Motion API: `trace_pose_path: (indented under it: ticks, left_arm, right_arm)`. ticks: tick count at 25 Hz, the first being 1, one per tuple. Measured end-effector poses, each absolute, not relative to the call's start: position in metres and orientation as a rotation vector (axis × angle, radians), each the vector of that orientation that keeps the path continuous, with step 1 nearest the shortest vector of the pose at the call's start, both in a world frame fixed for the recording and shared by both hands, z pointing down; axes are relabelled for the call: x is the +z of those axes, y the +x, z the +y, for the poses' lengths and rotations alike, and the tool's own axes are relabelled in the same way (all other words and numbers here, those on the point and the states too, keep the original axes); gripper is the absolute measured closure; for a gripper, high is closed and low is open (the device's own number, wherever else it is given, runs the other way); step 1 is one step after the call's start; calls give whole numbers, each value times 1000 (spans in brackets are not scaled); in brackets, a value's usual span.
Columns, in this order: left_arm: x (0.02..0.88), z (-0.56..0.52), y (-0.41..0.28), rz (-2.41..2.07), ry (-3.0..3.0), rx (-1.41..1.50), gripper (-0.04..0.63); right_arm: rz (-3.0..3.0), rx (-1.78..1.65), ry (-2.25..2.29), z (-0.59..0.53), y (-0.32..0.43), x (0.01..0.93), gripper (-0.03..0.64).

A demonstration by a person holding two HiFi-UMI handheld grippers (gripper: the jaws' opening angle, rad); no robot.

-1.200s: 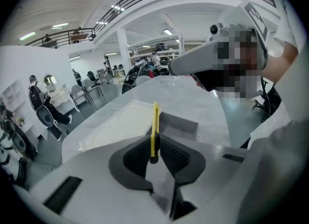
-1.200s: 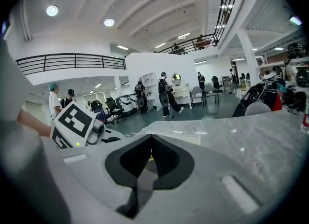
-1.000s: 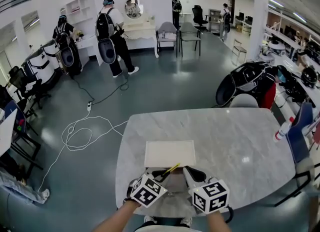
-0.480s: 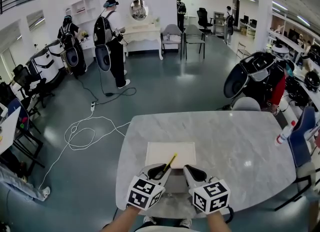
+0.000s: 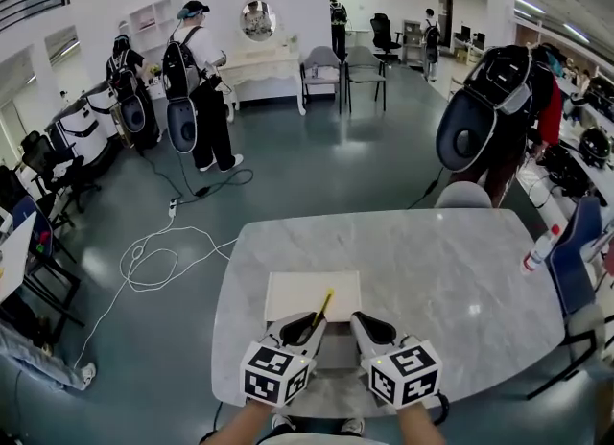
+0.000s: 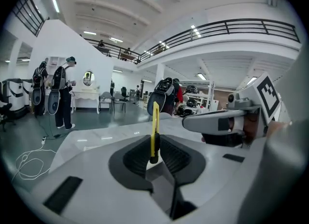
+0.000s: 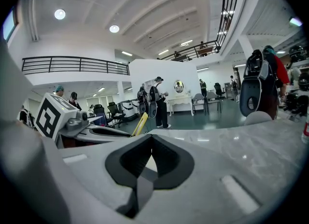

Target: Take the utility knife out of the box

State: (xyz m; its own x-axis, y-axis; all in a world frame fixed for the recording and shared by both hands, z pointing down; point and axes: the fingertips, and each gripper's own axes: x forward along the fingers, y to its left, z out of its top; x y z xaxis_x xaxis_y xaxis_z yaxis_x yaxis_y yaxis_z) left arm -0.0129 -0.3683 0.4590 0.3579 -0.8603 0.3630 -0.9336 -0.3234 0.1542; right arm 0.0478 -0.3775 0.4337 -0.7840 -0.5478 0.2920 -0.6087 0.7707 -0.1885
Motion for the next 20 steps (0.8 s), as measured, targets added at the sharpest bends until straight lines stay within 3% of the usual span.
trace_pose_path:
  ticks: [20]
  left_arm:
    - [441,-382,120,-1166,2572,326,538]
  right_arm:
    - [-2575,441,1429,-369,179,420,612]
